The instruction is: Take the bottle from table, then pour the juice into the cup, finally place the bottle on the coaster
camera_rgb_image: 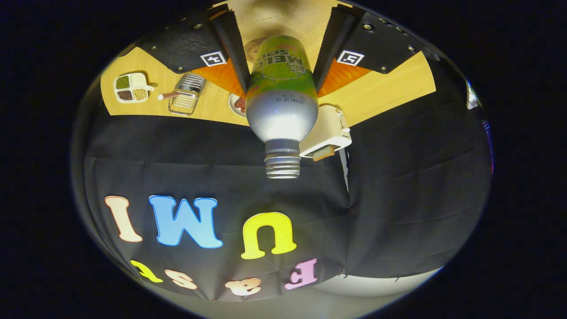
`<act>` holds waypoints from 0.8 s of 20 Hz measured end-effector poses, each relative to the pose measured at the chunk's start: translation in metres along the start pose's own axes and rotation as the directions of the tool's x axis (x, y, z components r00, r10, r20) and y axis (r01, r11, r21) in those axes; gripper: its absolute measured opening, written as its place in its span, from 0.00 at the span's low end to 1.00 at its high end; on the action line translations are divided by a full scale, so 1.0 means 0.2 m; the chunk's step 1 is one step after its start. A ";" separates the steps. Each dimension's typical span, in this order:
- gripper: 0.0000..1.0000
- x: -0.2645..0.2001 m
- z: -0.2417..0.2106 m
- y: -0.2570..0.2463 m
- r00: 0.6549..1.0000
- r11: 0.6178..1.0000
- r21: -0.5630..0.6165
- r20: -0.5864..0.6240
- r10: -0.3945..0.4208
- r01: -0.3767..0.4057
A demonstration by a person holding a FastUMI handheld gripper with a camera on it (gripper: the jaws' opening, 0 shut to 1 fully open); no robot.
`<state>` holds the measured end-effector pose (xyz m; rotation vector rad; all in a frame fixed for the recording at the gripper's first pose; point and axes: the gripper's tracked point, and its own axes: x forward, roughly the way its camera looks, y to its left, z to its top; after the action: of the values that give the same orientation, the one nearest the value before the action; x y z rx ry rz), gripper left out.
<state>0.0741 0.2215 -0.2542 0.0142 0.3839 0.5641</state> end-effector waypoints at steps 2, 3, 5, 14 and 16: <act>0.76 0.06 -0.04 -0.02 1.000 1.000 0.026 0.008 -0.005 0.005; 0.76 0.09 -0.06 -0.06 0.999 0.999 0.015 0.015 -0.035 0.035; 0.76 0.17 -0.11 -0.12 0.998 0.998 -0.008 0.032 -0.060 0.060; 0.76 0.37 -0.34 -0.23 0.993 0.993 0.033 0.022 -0.113 0.112; 0.76 0.38 -0.36 -0.22 0.994 0.994 0.011 0.020 -0.110 0.110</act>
<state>0.1300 0.2164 -0.3524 0.0079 0.3650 0.4527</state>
